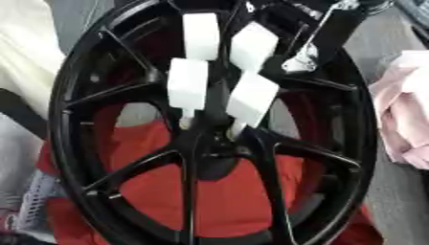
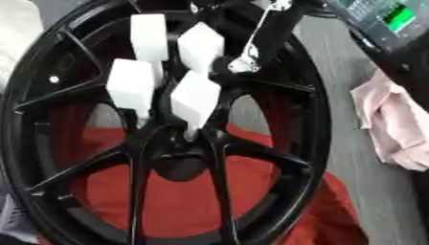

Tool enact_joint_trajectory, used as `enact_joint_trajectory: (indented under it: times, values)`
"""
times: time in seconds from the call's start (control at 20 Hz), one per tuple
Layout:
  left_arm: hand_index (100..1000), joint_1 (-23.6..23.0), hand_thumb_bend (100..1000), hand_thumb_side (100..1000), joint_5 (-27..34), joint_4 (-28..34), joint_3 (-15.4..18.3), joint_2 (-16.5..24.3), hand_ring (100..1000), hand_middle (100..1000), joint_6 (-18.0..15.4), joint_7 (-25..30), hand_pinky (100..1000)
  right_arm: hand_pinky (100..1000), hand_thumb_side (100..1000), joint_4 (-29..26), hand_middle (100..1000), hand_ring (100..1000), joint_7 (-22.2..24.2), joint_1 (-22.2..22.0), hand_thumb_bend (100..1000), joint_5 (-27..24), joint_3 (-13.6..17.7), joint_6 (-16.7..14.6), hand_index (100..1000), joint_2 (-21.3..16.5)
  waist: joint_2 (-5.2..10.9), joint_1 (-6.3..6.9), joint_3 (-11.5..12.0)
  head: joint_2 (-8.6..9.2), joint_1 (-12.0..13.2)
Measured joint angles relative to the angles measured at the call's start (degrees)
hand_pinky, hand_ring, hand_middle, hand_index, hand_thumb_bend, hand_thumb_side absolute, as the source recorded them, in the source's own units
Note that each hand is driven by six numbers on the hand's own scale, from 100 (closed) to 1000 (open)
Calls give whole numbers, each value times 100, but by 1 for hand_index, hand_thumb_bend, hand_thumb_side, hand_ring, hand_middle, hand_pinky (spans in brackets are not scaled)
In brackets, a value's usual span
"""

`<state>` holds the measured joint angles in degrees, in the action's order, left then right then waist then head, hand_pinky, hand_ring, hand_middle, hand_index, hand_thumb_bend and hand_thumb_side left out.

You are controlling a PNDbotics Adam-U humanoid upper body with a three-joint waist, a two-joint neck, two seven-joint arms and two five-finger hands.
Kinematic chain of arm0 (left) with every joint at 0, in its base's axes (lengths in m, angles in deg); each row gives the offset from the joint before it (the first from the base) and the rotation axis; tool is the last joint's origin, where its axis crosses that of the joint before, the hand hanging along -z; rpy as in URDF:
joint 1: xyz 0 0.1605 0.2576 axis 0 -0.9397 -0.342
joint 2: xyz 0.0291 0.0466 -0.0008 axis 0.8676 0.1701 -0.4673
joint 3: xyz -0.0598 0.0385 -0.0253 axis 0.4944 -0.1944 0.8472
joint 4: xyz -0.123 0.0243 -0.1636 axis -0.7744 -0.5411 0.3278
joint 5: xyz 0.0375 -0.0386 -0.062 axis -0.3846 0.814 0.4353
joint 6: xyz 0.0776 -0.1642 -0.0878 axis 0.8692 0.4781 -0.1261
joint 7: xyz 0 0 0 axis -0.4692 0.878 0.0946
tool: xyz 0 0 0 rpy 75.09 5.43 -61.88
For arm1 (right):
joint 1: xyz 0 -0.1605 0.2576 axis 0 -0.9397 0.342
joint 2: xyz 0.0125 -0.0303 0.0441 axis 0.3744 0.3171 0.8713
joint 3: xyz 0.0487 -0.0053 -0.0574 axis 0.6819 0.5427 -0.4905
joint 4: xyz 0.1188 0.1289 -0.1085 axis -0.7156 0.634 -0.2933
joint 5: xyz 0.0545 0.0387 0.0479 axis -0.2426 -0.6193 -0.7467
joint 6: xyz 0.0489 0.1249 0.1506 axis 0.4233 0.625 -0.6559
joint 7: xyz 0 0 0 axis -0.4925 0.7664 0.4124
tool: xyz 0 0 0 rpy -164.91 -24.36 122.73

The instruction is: Pull the pin out of the wheel hub.

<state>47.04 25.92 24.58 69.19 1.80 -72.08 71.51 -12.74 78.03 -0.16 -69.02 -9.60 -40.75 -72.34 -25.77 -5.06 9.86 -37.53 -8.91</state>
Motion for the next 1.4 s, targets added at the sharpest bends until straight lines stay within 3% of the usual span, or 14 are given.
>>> enact_joint_trajectory:
  times: [0.4, 0.75, 1.0, 1.4]
  values:
    - [899, -47, 138, 866, -4, 0, 4, 1, 711, 722, 20, -23, 824, 806, 100, -4, 338, 672, -61, 45, 100, -101, 529, 63, 371, -120, 108, 4, -106, -16, 77]
    - [899, -93, 138, 863, -11, 0, 39, 3, 711, 723, 10, -43, 825, 813, 100, -281, 351, 678, -307, -397, 100, -180, 1081, 82, 386, -707, 214, 9, -276, -19, 201]
    - [899, -108, 137, 862, -27, 0, 41, 5, 710, 722, 9, -65, 826, 815, 100, -406, 367, 680, -740, -1232, 100, -236, 1634, 127, 403, -1333, 216, 55, -359, -47, 290]
    - [899, -111, 137, 862, -38, 0, 66, 5, 710, 725, 7, -83, 827, 812, 100, -254, 381, 677, -1794, -3122, 100, -259, 2774, 278, 414, -2169, 216, 174, -540, -62, 382]
